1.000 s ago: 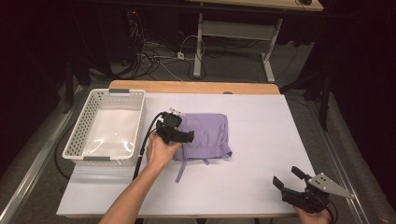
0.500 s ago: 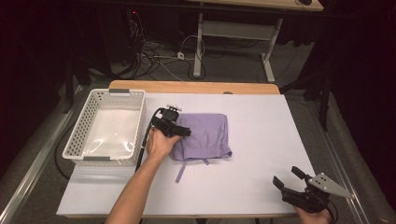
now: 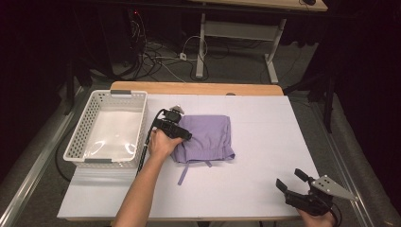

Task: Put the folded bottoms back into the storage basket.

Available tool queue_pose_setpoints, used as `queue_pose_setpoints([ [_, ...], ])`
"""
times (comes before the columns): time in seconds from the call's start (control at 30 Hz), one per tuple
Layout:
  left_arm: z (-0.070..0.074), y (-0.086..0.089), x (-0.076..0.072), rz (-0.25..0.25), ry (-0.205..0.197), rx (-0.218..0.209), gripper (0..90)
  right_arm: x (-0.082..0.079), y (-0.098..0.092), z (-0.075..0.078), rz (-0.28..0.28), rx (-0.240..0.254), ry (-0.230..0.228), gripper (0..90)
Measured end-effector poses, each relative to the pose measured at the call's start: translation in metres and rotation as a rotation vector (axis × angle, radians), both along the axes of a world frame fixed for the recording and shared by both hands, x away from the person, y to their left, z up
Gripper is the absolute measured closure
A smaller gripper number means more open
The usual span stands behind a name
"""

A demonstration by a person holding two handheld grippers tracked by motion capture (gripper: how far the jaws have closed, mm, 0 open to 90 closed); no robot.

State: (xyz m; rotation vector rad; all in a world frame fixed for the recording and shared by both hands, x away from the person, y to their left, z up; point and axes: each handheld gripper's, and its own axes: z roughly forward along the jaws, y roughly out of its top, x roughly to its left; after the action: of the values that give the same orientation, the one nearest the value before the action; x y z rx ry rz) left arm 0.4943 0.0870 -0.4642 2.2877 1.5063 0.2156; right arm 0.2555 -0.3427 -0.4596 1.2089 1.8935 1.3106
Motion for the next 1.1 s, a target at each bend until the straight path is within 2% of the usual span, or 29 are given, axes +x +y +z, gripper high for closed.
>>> queue_pose_setpoints([
  [0.17, 0.002, -0.001, -0.003, -0.021, -0.007, -0.007, 3.2, 0.001, 0.001, 0.0, 0.008, -0.003, 0.002, 17.0],
  [0.33, 0.006, -0.005, -0.008, -0.051, -0.019, -0.01, 16.2, 0.0, 0.0, 0.0, -0.004, -0.004, 0.003, 17.0],
  [0.4, 0.007, -0.008, -0.01, -0.067, -0.027, -0.013, 23.5, -0.001, -0.001, 0.0, -0.01, -0.002, 0.0, 17.0],
  [0.5, 0.01, -0.015, -0.014, -0.072, -0.035, -0.018, 41.0, -0.001, -0.001, 0.0, -0.017, -0.006, 0.005, 17.6],
  [0.53, 0.01, -0.015, -0.014, -0.072, -0.035, -0.018, 44.9, -0.001, -0.001, 0.0, -0.017, -0.006, 0.005, 17.6],
  [0.57, 0.01, -0.016, -0.015, -0.07, -0.035, -0.024, 44.9, 0.0, -0.001, -0.001, -0.018, -0.014, 0.014, 17.7],
  [0.6, 0.011, -0.017, -0.015, -0.076, -0.031, -0.029, 52.0, 0.001, 0.001, -0.001, -0.014, -0.02, 0.023, 17.6],
  [0.63, 0.011, -0.016, -0.015, -0.079, -0.027, -0.037, 54.0, 0.001, 0.001, -0.001, -0.011, -0.022, 0.02, 17.7],
  [0.7, 0.011, -0.016, -0.014, -0.08, -0.013, -0.066, 60.5, 0.0, 0.001, -0.001, -0.01, -0.024, 0.015, 17.8],
  [0.73, 0.011, -0.016, -0.014, -0.08, -0.013, -0.066, 65.7, 0.0, 0.001, -0.001, -0.011, -0.021, 0.016, 17.8],
  [0.77, 0.011, -0.015, -0.013, -0.09, 0.006, -0.101, 71.4, 0.0, 0.0, -0.001, -0.012, -0.02, 0.017, 17.8],
  [0.8, 0.011, -0.015, -0.012, -0.091, 0.014, -0.116, 77.3, 0.001, 0.0, -0.001, -0.012, -0.018, 0.019, 17.8],
  [0.97, 0.011, -0.013, -0.011, -0.097, 0.023, -0.133, 81.0, 0.0, 0.001, -0.001, -0.004, -0.026, 0.018, 18.0],
  [1.07, 0.013, -0.014, -0.013, -0.113, 0.005, -0.139, 81.3, 0.0, 0.0, -0.001, -0.006, -0.023, 0.016, 18.1],
  [1.1, 0.018, -0.015, -0.015, -0.121, -0.014, -0.16, 81.4, 0.0, 0.0, -0.001, -0.007, -0.019, 0.017, 18.1],
])
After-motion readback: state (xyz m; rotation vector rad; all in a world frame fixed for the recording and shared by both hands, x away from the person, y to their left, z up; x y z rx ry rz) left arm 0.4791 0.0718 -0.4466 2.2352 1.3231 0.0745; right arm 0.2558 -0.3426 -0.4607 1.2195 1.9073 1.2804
